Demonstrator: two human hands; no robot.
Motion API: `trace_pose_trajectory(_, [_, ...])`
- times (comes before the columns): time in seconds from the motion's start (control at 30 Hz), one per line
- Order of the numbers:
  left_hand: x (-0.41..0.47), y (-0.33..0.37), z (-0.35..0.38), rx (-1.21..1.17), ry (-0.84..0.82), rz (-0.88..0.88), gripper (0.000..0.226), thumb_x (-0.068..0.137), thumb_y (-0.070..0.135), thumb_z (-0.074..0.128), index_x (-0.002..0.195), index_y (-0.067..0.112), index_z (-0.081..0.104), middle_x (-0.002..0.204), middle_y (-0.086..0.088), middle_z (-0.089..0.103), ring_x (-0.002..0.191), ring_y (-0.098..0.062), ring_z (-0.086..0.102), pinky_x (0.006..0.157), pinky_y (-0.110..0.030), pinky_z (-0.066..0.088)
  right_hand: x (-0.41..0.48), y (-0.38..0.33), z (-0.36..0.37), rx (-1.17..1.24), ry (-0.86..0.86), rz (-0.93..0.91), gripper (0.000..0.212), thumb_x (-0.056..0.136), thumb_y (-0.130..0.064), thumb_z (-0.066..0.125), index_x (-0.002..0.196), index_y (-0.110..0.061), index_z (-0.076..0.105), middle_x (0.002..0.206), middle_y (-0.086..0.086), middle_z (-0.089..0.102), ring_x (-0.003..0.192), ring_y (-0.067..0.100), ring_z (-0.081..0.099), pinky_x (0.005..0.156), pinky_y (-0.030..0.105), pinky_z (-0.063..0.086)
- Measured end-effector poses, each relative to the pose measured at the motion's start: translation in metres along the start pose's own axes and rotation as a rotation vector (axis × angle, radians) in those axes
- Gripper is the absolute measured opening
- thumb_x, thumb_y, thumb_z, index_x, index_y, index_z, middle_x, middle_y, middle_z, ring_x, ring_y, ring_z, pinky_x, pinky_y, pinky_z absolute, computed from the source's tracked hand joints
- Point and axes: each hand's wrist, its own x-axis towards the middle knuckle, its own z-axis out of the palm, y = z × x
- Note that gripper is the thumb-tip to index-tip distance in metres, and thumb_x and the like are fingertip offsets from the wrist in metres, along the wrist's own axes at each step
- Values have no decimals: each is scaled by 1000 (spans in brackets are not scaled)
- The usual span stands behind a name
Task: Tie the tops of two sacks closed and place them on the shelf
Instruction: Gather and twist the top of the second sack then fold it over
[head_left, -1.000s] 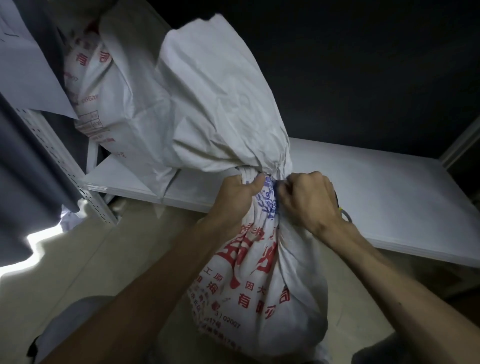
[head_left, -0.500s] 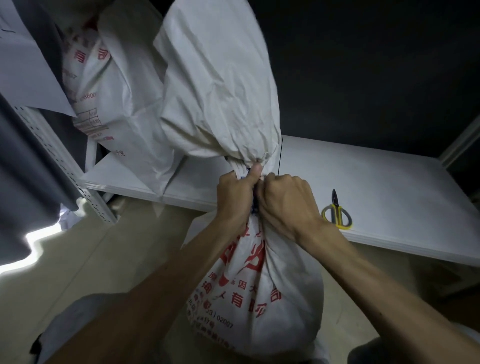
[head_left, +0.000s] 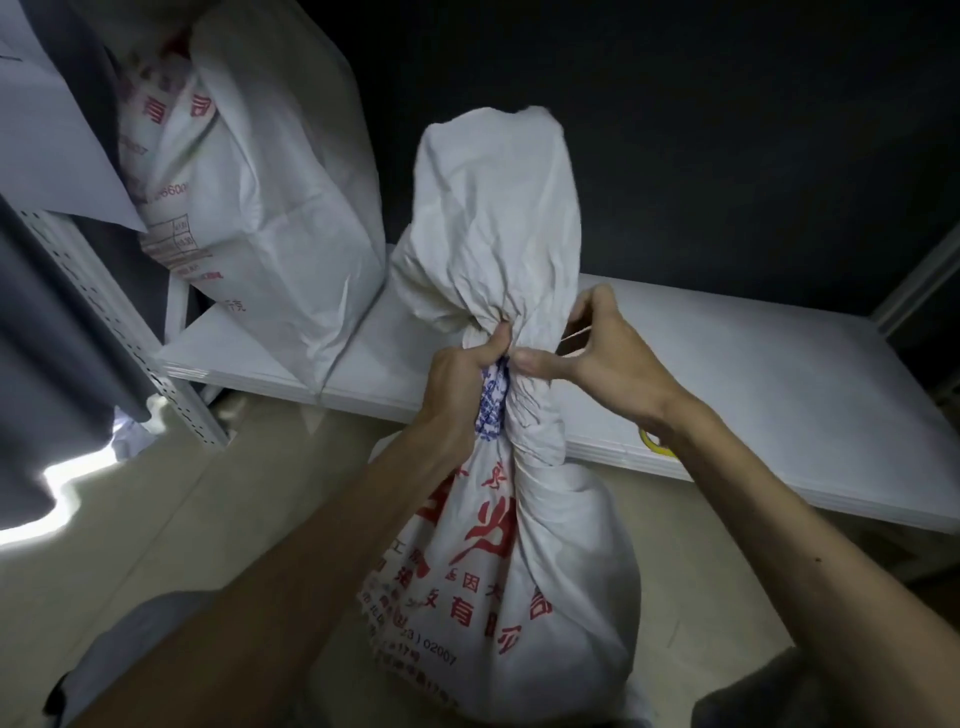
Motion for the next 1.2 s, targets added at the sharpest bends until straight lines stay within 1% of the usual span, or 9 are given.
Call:
trace_pose_trajectory(0.13, [-7,6,0,109,-67,-16,20,97,25,59,89,7,64,92,-8,76,68,-17,67,76,-34,56,3,9,1,395,-240,89,99,72,-19,85,144,-29,19,136,-4,55,122,11,56,106,36,45])
trace_pose_trajectory(0.33, [-18,12,-6,82,-153,-95,49,83,21,71,117,-12,63,116,-30,66,108,-43,64,101,-56,48,12,16,1,791,-328,105,97,68,-15,86,146,-13,29,136,14,58,122,31,58,101,48,48])
trace_pose_trajectory(0.43, [-23,13,-11,66,-214,-167,28,96,15,55,109,-8,63,104,-25,70,83,-38,70,81,-52,59,11,17,8,774,-208,108,79,73,-2,77,140,-10,37,130,13,62,116,30,63,95,45,52])
trace_pose_trajectory(0.57, [-21,11,-11,139,-171,-108,36,101,10,41,124,-14,55,104,-19,67,81,-31,63,99,-50,46,12,12,16,714,-55,116,87,66,-6,85,138,-13,38,129,9,62,112,27,65,86,43,57])
trace_pose_trajectory(0.8, [-24,6,-4,61,-167,-86,34,98,12,41,111,-10,63,103,-22,66,88,-28,64,95,-41,51,3,-3,25,486,189,38,80,75,-6,81,137,-16,31,125,1,57,110,16,61,85,37,58])
trace_pose_trajectory(0.9, [-30,7,-5,82,-349,-47,32,79,10,57,108,-2,63,102,-15,67,91,-22,66,87,-31,52,4,-2,22,473,221,34,82,74,-6,82,138,-18,31,125,1,58,111,15,61,90,39,56])
trace_pose_trajectory(1.0, [-28,-3,-9,385,-449,170,47,77,1,75,122,8,62,115,0,72,109,-12,67,97,-27,51,3,-1,25,413,263,19,82,71,-12,85,133,-20,32,122,-2,59,110,15,62,93,43,55])
trace_pose_trajectory(1.13, [-23,-3,-9,567,-246,196,42,55,8,66,97,11,66,88,2,70,84,-13,66,75,-23,52,-2,1,27,317,241,-4,81,73,-28,85,132,-17,30,125,-3,58,110,16,61,86,43,58])
trace_pose_trajectory(1.2, [-19,3,-14,592,-181,102,29,50,5,62,78,7,69,71,-2,66,68,-16,62,66,-26,48,-6,0,20,186,142,-14,78,78,-40,78,134,-18,27,120,-4,60,104,14,64,80,31,59])
